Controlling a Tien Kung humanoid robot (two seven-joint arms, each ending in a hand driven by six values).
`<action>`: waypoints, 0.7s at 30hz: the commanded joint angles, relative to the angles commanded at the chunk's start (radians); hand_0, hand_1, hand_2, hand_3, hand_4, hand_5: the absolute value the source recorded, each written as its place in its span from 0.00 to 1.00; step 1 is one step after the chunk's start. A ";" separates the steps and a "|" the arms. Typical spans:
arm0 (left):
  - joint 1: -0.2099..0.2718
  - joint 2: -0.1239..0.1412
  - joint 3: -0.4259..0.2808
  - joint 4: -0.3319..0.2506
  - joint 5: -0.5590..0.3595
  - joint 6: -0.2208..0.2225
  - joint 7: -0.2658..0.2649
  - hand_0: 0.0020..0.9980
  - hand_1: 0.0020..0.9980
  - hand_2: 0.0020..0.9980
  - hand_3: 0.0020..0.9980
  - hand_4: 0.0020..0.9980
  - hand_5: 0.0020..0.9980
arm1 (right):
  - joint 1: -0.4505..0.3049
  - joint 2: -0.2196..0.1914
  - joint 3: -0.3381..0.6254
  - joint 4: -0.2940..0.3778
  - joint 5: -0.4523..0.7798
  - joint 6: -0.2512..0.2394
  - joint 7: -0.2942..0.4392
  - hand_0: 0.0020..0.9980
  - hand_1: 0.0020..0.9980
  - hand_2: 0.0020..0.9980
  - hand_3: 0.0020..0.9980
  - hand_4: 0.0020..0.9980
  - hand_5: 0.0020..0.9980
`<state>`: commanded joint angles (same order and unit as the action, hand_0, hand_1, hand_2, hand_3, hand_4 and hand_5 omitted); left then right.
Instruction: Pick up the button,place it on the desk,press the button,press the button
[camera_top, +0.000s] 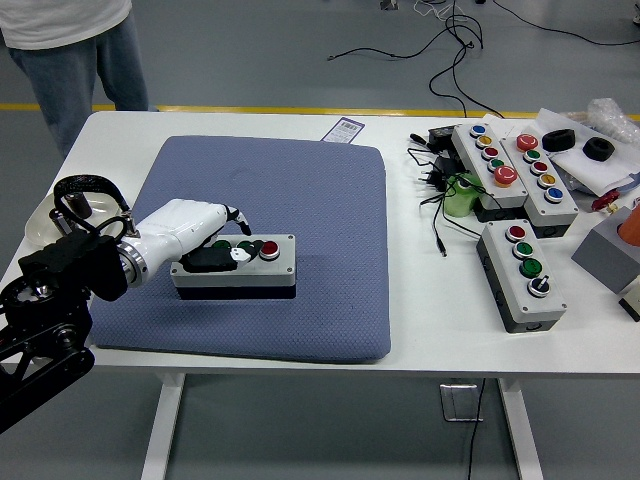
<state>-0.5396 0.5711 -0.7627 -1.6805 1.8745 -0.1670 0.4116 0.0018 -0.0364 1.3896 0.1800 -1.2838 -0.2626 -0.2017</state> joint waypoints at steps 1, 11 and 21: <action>0.001 0.000 0.003 0.002 -0.001 -0.001 0.000 0.00 0.00 0.00 0.71 0.62 1.00 | 0.000 0.000 0.000 0.000 0.000 0.000 0.000 0.64 0.70 0.75 0.65 0.36 0.14; 0.002 -0.001 0.017 0.025 -0.003 -0.009 0.005 0.00 0.00 0.00 0.71 0.63 1.00 | -0.003 0.000 -0.002 0.000 0.001 0.000 0.000 0.64 0.70 0.75 0.65 0.36 0.14; 0.004 0.002 0.034 0.025 -0.013 -0.061 0.019 0.00 0.00 0.00 0.70 0.63 1.00 | -0.001 -0.001 -0.003 0.000 0.004 0.000 0.000 0.64 0.70 0.74 0.65 0.36 0.14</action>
<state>-0.5358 0.5728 -0.7291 -1.6555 1.8611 -0.2279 0.4311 0.0012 -0.0369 1.3863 0.1800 -1.2801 -0.2622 -0.2018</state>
